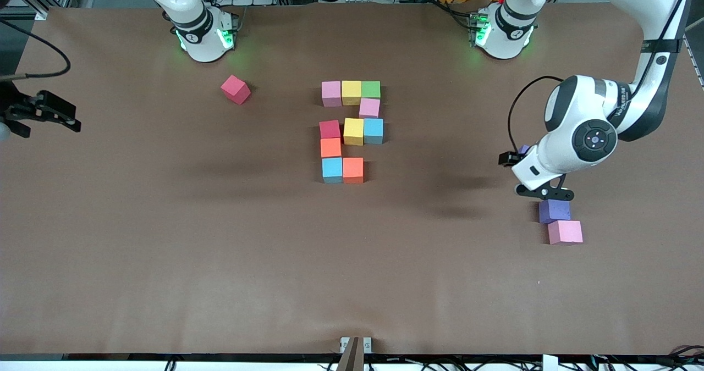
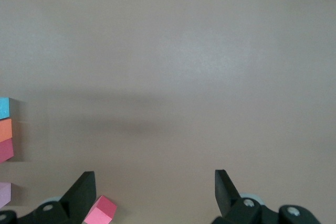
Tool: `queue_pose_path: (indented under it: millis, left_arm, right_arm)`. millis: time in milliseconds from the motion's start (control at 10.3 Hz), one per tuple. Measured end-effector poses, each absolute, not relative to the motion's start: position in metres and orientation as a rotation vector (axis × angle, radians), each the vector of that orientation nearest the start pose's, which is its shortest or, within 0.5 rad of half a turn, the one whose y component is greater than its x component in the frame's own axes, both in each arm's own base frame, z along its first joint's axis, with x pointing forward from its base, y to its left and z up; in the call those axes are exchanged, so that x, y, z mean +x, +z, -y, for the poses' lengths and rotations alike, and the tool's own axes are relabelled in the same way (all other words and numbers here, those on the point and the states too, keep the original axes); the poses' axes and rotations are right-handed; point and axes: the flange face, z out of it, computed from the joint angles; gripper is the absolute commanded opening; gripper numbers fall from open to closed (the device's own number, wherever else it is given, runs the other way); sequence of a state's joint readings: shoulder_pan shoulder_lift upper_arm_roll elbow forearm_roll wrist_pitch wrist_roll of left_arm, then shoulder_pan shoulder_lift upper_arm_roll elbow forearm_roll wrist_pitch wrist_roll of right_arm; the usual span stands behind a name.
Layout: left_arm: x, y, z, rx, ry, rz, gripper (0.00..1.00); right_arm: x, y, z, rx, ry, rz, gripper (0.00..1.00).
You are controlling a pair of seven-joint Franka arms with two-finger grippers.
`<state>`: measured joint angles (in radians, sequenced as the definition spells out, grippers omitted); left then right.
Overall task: Form number 2 with 11 blocks
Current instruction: 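Move the open left gripper toward the purple cubes, then lower the left gripper onto a purple cube and close it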
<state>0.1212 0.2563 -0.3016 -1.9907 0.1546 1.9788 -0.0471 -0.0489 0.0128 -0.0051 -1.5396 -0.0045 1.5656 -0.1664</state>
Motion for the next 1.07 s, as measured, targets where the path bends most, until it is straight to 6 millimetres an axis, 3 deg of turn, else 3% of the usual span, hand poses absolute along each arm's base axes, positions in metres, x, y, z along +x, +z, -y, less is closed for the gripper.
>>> queue_pose_path:
  millis: [194,486,777,1068]
  left_arm:
    - [0.553,0.318,0.064,-3.018,0.369,-0.383,1.0]
    - [0.52,0.301,0.057,-3.018,0.28,-0.404,1.0]
    - [0.494,0.274,0.053,-3.03,0.222,-0.419,1.0]
    - [0.491,0.263,0.028,-3.029,0.198,-0.565,1.0]
  right_arm:
    - [0.553,0.639,0.035,-3.145,-0.043,0.163,1.0]
    - [0.553,0.646,0.054,-3.151,-0.095,0.11,1.0]
    - [0.553,0.648,0.056,-3.152,-0.114,0.104,1.0]
    - [0.553,0.651,0.055,-3.15,-0.114,0.106,1.0]
